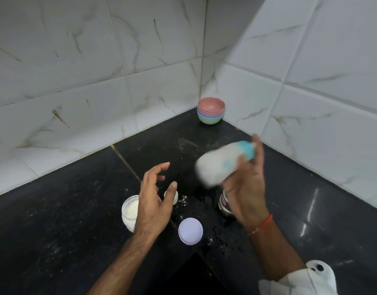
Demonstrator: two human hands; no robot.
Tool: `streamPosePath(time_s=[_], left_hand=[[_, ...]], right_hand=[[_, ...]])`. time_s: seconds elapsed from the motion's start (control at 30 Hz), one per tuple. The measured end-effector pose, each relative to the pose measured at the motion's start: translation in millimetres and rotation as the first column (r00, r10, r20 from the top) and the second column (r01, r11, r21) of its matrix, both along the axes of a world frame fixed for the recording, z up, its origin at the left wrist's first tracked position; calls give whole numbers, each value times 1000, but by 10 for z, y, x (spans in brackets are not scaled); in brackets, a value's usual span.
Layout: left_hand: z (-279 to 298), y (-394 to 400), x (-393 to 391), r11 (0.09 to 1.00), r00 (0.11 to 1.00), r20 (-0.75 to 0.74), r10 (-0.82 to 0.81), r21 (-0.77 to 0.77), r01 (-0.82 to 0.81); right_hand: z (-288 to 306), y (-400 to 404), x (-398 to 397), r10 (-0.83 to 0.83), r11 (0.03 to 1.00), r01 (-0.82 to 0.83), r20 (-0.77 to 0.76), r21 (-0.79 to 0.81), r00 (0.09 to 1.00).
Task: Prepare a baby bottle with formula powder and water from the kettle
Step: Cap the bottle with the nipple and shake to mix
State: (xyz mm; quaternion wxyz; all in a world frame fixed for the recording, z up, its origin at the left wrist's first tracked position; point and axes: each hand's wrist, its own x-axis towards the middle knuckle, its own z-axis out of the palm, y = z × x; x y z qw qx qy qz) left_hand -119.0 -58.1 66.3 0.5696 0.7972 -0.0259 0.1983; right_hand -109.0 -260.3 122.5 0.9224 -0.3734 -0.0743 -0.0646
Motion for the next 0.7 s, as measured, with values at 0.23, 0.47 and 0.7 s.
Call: streamPosePath(time_s=[0.23,0.47,0.7], left_hand=[[25,-20,6,999,1000,1,-22,-24,22],[-31,-8,-21,1000,1000,-1,-23,-22,23],[-39,31,-69,1000,1000,-9,-8,-3,8]], right_hand=[[-62,202,-204,206,900,-138,125,-413,970],[26,153,-201,165,914,-98,139,-393,977],[-59,108,-200,75,987,-63,75,-150,994]])
